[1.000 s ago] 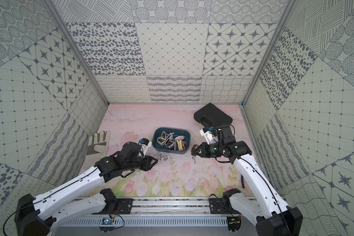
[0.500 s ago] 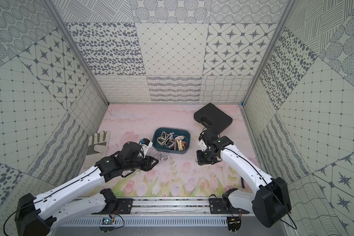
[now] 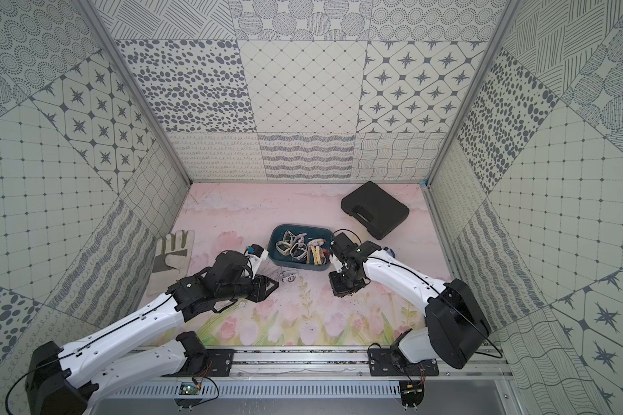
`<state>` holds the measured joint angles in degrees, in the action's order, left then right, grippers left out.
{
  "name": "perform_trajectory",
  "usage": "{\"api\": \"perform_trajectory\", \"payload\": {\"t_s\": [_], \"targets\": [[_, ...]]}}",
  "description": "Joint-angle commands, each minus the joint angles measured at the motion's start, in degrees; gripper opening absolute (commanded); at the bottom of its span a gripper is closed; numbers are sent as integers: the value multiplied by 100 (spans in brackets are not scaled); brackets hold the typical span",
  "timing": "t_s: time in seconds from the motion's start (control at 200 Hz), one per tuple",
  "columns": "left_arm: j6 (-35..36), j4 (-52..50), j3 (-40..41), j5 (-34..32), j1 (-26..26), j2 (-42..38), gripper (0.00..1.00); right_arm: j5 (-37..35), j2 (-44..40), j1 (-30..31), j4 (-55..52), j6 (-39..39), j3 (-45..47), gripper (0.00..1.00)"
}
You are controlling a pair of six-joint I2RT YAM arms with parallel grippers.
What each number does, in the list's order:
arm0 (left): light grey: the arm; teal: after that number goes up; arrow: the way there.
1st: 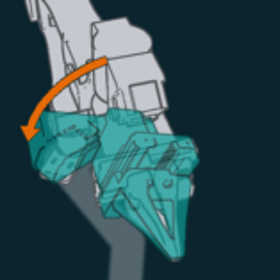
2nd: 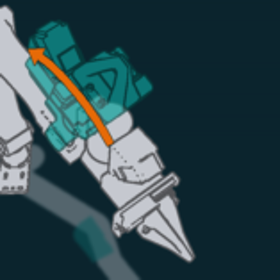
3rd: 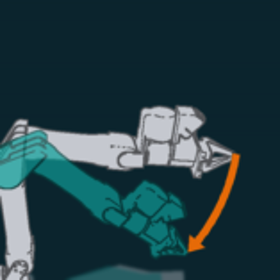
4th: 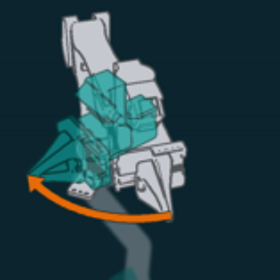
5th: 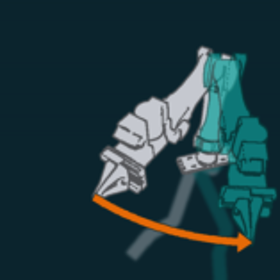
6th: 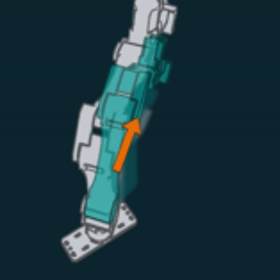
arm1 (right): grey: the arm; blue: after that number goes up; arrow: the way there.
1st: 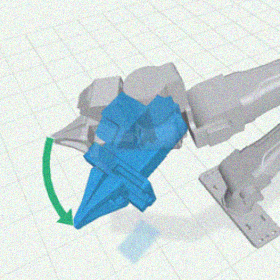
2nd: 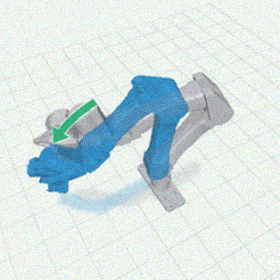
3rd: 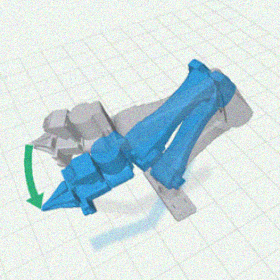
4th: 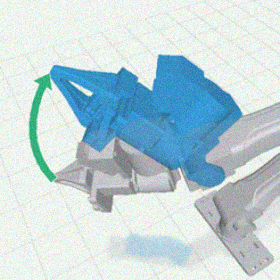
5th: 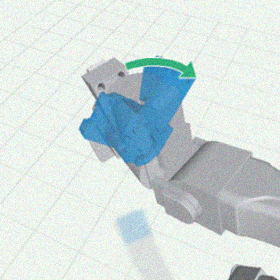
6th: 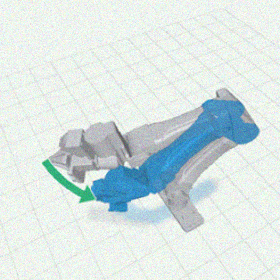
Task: Put the watch into the storage box
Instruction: Place the watch at the center of the board.
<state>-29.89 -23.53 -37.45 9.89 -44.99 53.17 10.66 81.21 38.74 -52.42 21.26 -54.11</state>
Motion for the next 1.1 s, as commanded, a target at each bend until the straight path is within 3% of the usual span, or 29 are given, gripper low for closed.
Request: {"api": "perform_trajectory", "payload": {"t_s": [0.0, 0.225, 0.44, 0.79, 1.016, 1.091], "targets": [[-17, 118, 22, 9, -10, -27, 42, 43, -119, 185, 293, 272, 202, 0], [31, 137, -26, 0, -20, 83, 42, -506, 23, 750, -55, 444, -113, 1], [26, 176, 36, -13, -12, 68, 42, -408, 255, 1224, 193, 705, -38, 3], [27, 148, 34, -19, -10, 54, 42, -355, 1204, 1673, 365, 356, -868, 3], [35, 151, 45, -65, -11, 13, 42, -499, 1692, 1923, 299, 215, -1262, 14], [36, 156, 38, -64, -13, 20, 42, -558, 1765, 1918, 285, 145, -1295, 27]]}}
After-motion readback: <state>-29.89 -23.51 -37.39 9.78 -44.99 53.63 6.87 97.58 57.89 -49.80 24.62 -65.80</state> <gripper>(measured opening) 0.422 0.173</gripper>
